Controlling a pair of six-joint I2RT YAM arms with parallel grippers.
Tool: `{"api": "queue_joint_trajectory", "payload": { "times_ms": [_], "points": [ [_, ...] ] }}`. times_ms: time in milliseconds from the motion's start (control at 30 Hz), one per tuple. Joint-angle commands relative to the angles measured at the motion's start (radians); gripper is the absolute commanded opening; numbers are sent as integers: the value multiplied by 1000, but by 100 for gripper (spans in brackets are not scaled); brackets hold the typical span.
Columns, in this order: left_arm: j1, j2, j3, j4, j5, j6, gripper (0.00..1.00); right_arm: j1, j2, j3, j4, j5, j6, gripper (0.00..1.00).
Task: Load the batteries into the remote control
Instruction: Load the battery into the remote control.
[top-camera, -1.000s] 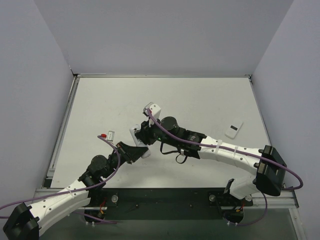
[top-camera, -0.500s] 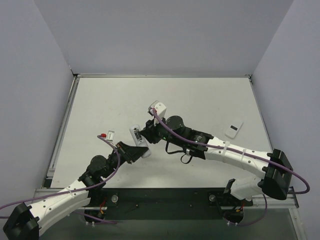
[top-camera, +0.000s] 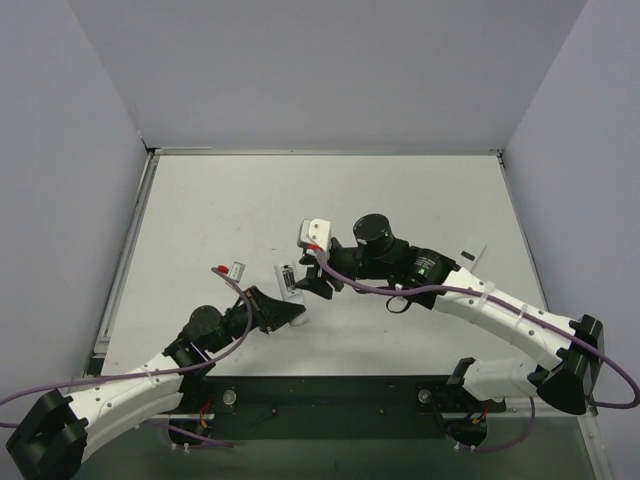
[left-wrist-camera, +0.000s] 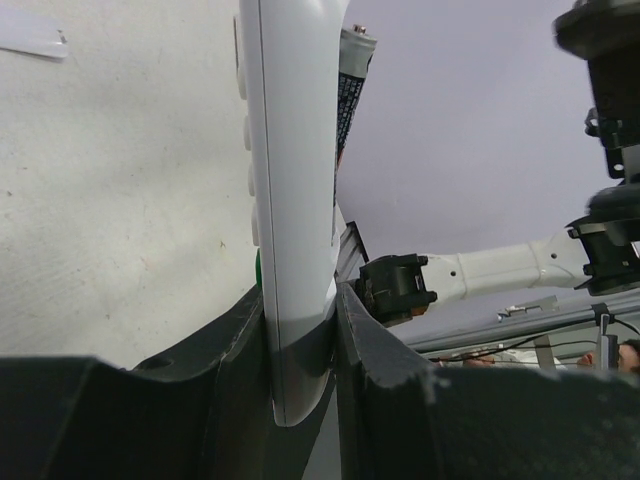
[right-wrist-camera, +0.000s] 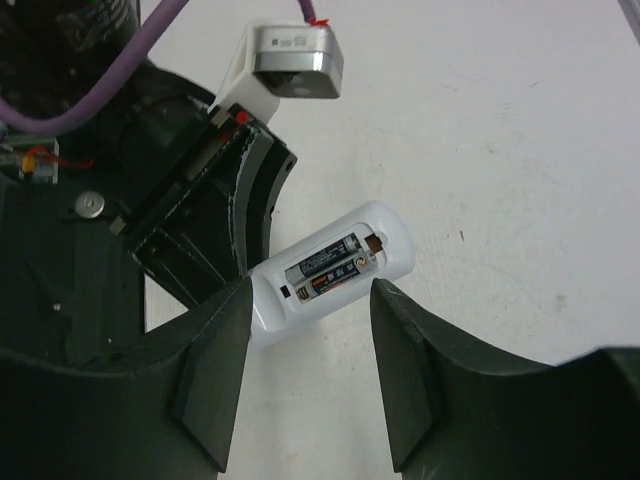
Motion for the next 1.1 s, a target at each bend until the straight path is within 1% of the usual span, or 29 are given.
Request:
{"api": "queue_joint_trajectory", "payload": {
  "times_ms": [0,33,133,233,333,367,533,667,767,933,1067],
  "points": [
    [-3,24,61,139,81,9,0,-29,-3,36,-114,-137,-234,46],
    [-3,29,61,147,84,9,0,-36,-1,31,-114,-134,-269,46],
    [-3,35,63,158,95,13,0,-60,8,27,-108,-125,-308,45],
    [-3,38,63,159,103,17,0,-81,28,18,-59,-166,-320,40],
    [-3,38,66,161,112,23,0,-83,48,14,-40,-194,-332,40],
    [-3,38,66,164,113,25,0,-81,58,14,1,-197,-334,39],
    [-3,24,58,169,104,26,0,-80,91,47,-11,-235,-360,38],
    [-3,22,58,167,103,28,0,-80,126,83,-28,-229,-346,32],
    [-3,21,58,165,103,28,0,-80,129,87,-28,-243,-351,30],
    [-2,19,60,158,97,28,0,-80,126,88,-56,-264,-358,29],
    [-3,18,63,158,97,29,0,-81,129,90,-62,-266,-360,22]
  ]
}}
